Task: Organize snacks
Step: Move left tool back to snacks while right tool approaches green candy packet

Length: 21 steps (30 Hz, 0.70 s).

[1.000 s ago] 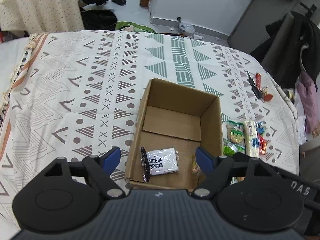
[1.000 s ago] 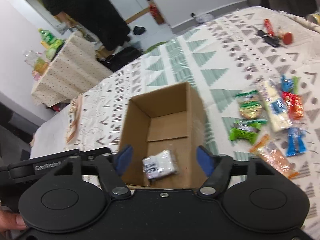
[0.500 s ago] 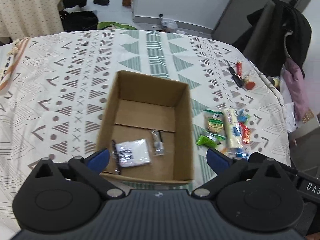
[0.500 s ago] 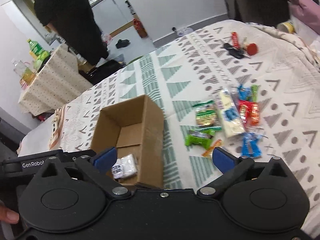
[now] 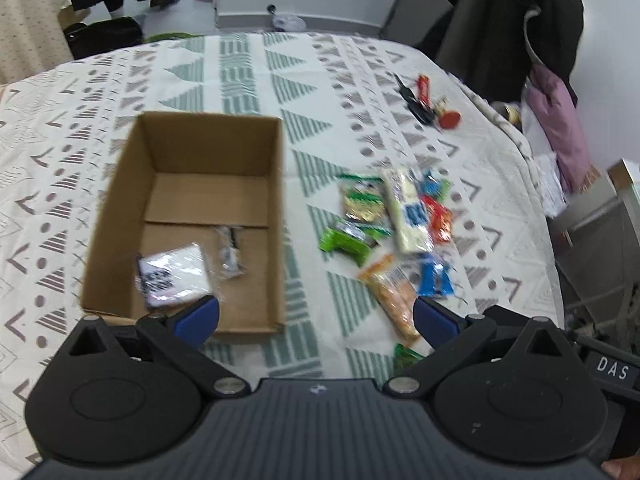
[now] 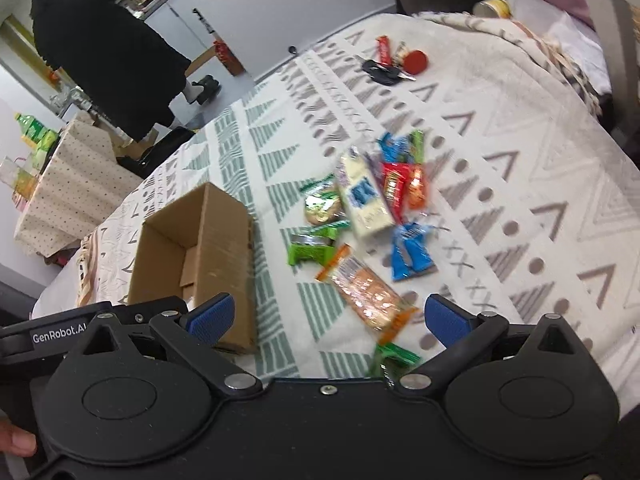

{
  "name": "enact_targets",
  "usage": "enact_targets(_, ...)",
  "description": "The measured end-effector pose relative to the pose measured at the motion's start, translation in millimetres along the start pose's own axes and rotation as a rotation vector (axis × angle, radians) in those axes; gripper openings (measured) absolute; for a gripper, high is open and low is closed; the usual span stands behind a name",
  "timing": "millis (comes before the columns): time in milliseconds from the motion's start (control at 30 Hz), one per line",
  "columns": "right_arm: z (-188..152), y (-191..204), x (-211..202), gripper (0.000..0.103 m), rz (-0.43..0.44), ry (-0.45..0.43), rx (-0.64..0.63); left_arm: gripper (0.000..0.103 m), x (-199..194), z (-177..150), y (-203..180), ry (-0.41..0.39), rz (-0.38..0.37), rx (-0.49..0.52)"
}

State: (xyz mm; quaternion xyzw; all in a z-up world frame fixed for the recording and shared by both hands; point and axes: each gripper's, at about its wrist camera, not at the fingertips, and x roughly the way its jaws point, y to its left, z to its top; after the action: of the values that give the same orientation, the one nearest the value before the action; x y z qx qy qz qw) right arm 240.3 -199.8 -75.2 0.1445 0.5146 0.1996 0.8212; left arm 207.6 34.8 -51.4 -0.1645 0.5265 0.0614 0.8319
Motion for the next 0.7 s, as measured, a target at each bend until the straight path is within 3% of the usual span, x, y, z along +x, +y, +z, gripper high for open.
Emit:
enact_targets(367, -29.5, -40.1, 18.6, 0.084, 0.002, 0.095, 0.131, 0.101, 16.4, -12.2, -32.4, 0.012, -0.023, 0.026)
enact_targets(467, -37.0, -47.6, 28.4, 0.073, 0.003, 0.12, 0.169, 0.1, 22.4, -15.7, -34.6, 0.022, -0.033, 0.022)
enact_targets(700, -47.9, -57.0, 49.8, 0.05, 0.045, 0.169, 0.255, 0.075, 35.4, -21.1, -40.8, 0.055, -0.074, 0.0)
